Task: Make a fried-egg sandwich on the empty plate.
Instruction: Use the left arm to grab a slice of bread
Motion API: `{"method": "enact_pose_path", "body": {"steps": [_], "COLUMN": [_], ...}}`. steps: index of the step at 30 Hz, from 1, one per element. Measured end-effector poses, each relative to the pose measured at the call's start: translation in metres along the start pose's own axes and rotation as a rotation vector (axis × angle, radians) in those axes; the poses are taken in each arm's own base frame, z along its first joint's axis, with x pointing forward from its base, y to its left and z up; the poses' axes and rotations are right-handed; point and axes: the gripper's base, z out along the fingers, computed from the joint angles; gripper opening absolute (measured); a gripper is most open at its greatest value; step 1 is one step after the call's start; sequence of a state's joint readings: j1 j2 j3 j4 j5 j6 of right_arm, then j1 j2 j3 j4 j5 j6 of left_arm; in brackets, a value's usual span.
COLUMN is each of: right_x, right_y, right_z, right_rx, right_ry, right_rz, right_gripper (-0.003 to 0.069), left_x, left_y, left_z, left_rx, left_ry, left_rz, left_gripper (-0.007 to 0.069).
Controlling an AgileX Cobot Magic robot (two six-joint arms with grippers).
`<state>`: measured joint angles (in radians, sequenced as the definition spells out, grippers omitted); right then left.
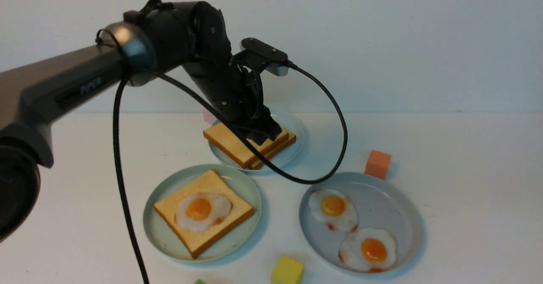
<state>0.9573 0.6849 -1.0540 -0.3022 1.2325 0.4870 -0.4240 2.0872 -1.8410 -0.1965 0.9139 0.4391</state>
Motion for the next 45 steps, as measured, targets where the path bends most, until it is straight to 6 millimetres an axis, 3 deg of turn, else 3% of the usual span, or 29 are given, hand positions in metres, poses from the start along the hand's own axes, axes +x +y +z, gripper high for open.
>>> {"method": "enact_pose_path", "body": {"steps": [5,10,21,29,34,45], "right_x": [-0.002,-0.002,-0.001,-0.001,-0.001,-0.001], "right_y": [0.0,0.0,0.001,0.002,0.002,0.002], "right_z": [0.0,0.0,0.0,0.001,0.001,0.001], "right_rx": [-0.003,-0.003,-0.015,-0.017,-0.017,-0.019], "right_ry": [-0.019,-0.023,-0.016,-0.014,-0.014,-0.013], "right_rz": [-0.003,-0.004,0.003,0.004,0.004,0.007], "right_gripper": [0.0014,0.0018,0.0022,0.0029,0.0036,0.0036], "left_x": [0.005,0.007,-0.001,0.009,0.009,0.01], "left_y": [0.007,0.013,0.017,0.018,0.019,0.023], "left_z": [0.017,0.032,0.038,0.068,0.072,0.091], "left_rx": [-0.051,-0.098,-0.142,-0.117,-0.119,-0.165], "left_ry": [0.034,0.031,-0.064,-0.016,-0.034,-0.069], "left_rz": [0.041,0.073,0.081,0.091,0.12,0.164], "left_gripper": [0.0313,0.0366,0.0372,0.0421,0.0472,0.048]}}
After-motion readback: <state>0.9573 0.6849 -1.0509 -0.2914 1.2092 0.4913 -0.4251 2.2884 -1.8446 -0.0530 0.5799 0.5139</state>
